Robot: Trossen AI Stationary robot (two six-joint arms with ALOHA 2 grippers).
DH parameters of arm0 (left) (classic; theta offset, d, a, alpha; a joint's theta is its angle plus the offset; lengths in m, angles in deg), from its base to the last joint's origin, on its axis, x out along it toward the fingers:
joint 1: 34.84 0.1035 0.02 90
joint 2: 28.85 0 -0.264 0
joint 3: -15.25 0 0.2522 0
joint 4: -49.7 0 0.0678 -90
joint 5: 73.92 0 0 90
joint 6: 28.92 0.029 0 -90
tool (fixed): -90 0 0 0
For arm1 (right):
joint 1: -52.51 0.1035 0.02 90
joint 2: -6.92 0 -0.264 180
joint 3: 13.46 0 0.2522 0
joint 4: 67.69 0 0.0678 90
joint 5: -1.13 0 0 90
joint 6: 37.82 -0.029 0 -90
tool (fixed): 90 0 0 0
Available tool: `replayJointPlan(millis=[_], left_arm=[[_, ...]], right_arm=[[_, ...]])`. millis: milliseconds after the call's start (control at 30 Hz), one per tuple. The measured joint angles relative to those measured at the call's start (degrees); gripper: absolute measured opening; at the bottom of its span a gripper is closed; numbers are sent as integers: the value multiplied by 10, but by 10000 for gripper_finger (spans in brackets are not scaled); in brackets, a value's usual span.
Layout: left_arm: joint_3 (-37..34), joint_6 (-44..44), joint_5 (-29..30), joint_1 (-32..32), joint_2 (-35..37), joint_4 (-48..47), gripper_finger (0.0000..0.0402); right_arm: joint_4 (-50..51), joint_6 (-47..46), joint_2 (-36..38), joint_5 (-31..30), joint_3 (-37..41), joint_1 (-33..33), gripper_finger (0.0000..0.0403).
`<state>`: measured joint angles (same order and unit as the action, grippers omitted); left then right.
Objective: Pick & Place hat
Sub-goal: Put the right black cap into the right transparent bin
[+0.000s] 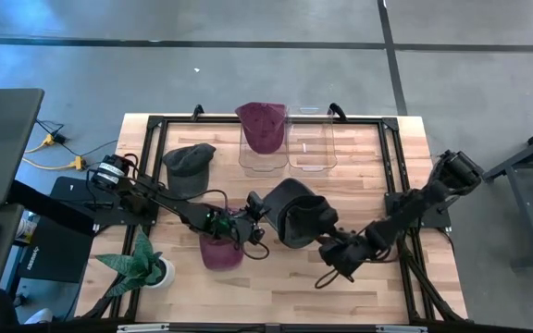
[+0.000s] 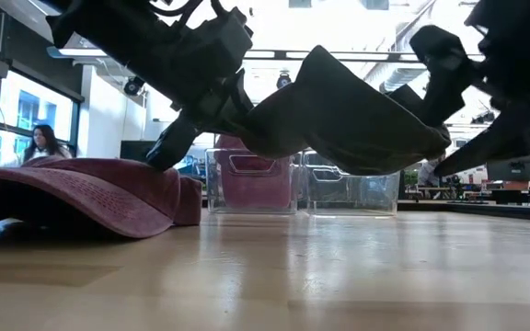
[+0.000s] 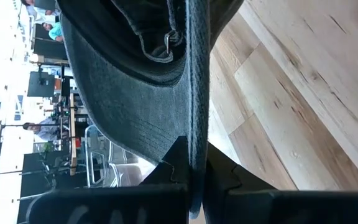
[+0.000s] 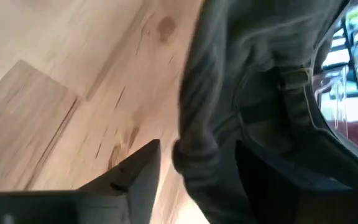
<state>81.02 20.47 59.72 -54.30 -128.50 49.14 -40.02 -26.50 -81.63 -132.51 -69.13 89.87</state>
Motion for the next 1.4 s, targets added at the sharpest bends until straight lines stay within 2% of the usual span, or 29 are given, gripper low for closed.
replayJointPlan(millis=[100,200,333,500,600,733,900,1067,1233,1400], left_arm=[[0,0,0,0,0,0,2],[0,0,0,0,0,0,2],[0,0,-1,0,0,0,2],[0,0,-14,-1,0,2,7],[3,-6,-58,0,0,3,29],[21,-20,-113,0,0,-1,88],[59,-32,-128,0,1,-67,172],[105,-63,-65,0,1,-177,225],[122,-107,16,0,17,-273,236],[117,-203,10,8,48,-330,236]], right_arm=[[-58,31,0,3,19,-10,167],[-60,27,0,6,15,-20,109],[-52,8,0,56,-15,-33,26],[48,-75,0,123,-96,-46,39],[135,-153,0,201,-164,-61,40],[224,-201,0,310,-251,-78,24],[333,-212,5,377,-351,-107,25],[450,-214,35,401,-430,-158,26],[526,-180,88,405,-465,-250,26],[523,-62,136,350,-470,-377,29]])
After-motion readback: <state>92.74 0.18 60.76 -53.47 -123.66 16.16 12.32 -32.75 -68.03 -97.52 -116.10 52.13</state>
